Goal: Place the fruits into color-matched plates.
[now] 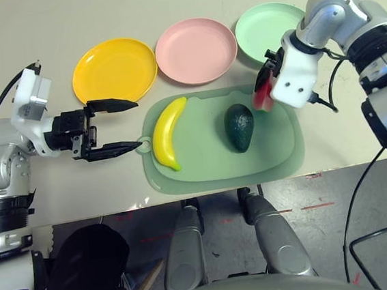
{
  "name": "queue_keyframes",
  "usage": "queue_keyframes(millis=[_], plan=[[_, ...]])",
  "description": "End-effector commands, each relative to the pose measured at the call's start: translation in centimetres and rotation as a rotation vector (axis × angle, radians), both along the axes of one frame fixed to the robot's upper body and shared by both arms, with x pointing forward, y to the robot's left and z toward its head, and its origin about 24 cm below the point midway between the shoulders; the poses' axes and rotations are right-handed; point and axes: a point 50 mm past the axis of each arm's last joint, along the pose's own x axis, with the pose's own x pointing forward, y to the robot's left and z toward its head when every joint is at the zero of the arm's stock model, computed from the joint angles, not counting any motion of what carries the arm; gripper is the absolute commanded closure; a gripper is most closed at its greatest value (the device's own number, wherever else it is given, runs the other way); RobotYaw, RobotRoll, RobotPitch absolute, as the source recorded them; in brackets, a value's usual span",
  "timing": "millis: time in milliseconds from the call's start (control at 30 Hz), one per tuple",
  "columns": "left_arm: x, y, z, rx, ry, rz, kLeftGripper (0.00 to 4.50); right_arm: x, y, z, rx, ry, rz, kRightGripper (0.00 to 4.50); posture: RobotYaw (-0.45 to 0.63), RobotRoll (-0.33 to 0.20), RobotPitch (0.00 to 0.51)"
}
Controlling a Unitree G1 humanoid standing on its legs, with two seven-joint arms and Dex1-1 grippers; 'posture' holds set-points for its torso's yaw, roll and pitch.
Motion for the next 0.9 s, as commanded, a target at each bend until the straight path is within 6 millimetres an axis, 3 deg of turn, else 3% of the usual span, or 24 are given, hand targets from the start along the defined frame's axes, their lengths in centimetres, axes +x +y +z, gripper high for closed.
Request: queue_keyframes(millis=[33,433,700,900], plan=[[0.0,0.2,-0.2,0.008,-0.002,0.003,0.0,0.0,-0.4,0.8,-0.014,-0.009,-0.028,2.37,-0.08,0.0,0.38],[0.3,0.3,0.2,-0.009,-0.039,0.005,0.0,0.1,0.6,3.7,0.07,-0.046,-0.09,2.37,-0.08,0.0,0.379],[1.2,0.5,0.4,0.068,-0.075,0.15,0.0,0.9,4.0,5.7,0.342,-0.106,-0.172,2.37,-0.07,0.0,0.376],[2.0,-1.2,1.5,0.161,-0.113,0.288,0.0,2.0,6.5,5.7,0.542,-0.146,-0.26,2.37,-0.05,0.0,0.374]])
